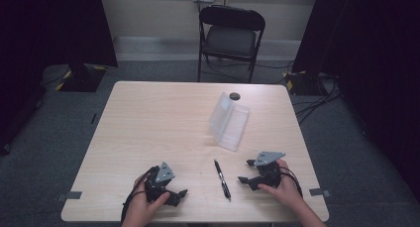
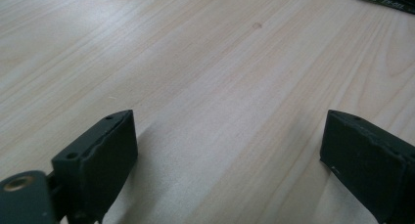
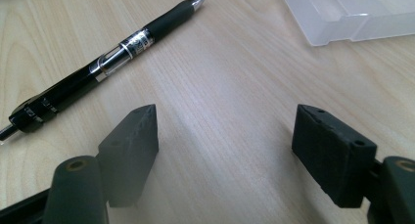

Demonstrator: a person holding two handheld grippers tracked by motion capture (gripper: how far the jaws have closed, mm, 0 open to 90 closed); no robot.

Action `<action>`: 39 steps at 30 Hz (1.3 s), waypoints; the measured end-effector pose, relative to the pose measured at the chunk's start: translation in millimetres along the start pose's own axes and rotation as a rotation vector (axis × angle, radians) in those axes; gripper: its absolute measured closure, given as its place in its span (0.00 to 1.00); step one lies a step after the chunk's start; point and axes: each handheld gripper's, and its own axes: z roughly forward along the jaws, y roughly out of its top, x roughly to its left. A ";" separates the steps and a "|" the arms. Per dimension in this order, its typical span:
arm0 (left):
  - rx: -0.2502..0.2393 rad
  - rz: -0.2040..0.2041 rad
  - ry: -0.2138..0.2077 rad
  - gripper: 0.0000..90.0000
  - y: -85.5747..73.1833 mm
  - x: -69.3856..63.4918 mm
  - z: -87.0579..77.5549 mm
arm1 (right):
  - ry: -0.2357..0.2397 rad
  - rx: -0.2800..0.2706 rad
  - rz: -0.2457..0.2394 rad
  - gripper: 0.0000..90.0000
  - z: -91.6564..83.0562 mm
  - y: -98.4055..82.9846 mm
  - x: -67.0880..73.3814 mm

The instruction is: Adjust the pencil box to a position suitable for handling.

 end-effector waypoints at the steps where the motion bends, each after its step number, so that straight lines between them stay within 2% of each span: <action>1: -0.001 -0.001 -0.001 0.07 0.0 0.0 0.1 | 0.000 0.000 0.000 0.27 0.0 0.0 0.0; 14: 0.000 0.000 -0.008 0.06 0.1 -0.3 0.5 | 0.000 0.003 -0.006 0.30 0.1 1.2 -3.4; 16: 0.000 0.000 -0.008 0.06 0.1 -0.3 0.5 | -0.011 0.001 0.008 0.31 -0.2 4.9 -9.3; 18: 0.000 -0.001 -0.007 0.06 0.1 -0.3 0.5 | -0.022 -0.027 0.042 0.34 -0.6 8.4 -15.3; 19: 0.000 -0.001 -0.008 0.06 0.1 -0.3 0.5 | -0.033 -0.032 0.043 0.35 -0.1 10.7 -18.3; 21: 0.000 -0.001 -0.008 0.06 0.1 -0.3 0.5 | -0.056 -0.022 0.036 0.36 3.2 16.5 -23.9; 23: -0.001 0.000 -0.008 0.06 0.1 -0.3 0.6 | -0.059 -0.023 0.040 0.38 7.6 24.6 -29.0; 27: 0.000 -0.001 -0.008 0.06 0.1 -0.3 0.5 | -0.075 -0.030 0.012 0.46 13.7 39.4 -33.1; 31: 0.000 0.000 -0.007 0.06 0.1 -0.3 0.5 | -0.038 -0.033 0.008 0.56 21.1 52.4 -35.1; 33: 0.000 0.000 -0.007 0.06 0.1 -0.3 0.5 | -0.052 -0.018 -0.012 0.59 25.7 57.7 -34.7; 37: -0.001 0.000 -0.008 0.06 0.1 -0.3 0.6 | -0.052 -0.007 -0.017 0.63 35.8 64.0 -36.7; 39: 0.000 0.000 -0.008 0.06 0.1 -0.3 0.5 | -0.071 0.003 -0.020 0.64 38.9 66.4 -37.1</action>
